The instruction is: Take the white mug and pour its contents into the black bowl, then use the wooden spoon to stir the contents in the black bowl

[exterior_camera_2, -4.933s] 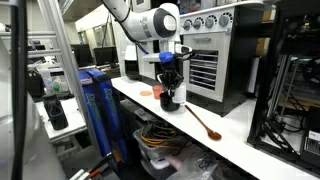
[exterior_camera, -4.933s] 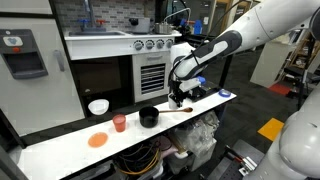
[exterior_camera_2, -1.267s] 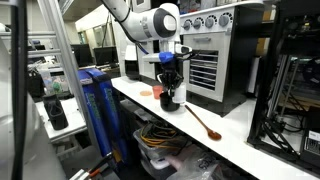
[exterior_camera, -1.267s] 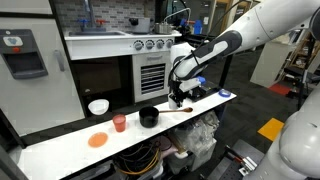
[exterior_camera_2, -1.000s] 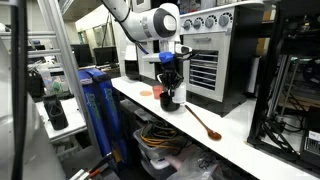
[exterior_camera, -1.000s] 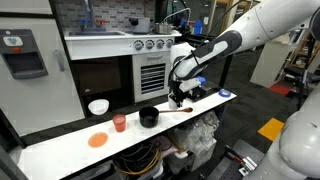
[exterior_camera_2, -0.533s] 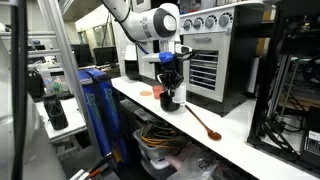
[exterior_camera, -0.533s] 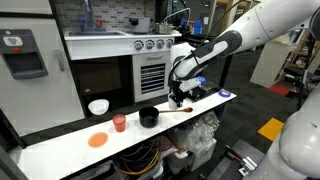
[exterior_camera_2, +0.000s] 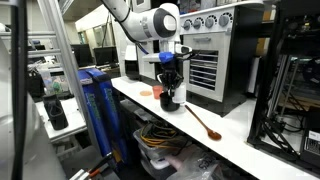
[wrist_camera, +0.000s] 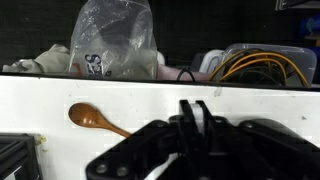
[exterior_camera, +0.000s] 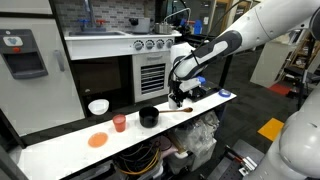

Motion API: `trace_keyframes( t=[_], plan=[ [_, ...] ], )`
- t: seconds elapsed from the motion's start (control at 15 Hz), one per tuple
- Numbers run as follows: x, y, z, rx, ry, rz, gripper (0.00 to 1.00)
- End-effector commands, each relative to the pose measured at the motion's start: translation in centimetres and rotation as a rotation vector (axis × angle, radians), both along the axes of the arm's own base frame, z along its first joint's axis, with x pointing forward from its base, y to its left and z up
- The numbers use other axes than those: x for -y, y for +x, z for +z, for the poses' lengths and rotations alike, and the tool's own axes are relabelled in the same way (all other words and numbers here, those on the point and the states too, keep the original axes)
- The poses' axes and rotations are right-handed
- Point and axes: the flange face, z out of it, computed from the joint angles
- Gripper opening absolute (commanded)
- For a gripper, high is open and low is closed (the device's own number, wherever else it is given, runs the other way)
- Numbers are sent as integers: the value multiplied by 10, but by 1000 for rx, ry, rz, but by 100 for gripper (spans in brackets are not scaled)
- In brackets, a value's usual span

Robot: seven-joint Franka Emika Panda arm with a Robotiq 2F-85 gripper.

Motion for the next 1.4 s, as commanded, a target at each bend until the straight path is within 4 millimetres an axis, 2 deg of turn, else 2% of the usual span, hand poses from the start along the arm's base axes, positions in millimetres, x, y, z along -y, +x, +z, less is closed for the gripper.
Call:
trace_keyframes(
  t=[0.0, 0.4, 0.47, 0.8, 1.13, 1.33],
  plan=[
    [0, 0, 0, -1, 0, 0, 9],
    [0, 0, 0, -1, 0, 0, 9],
    [0, 0, 0, -1, 0, 0, 2],
    [-3, 3, 0, 5, -19, 5, 2],
    [-14, 9, -1, 0, -80, 67, 2],
    [-27, 14, -3, 4, -135, 124, 2]
  ],
)
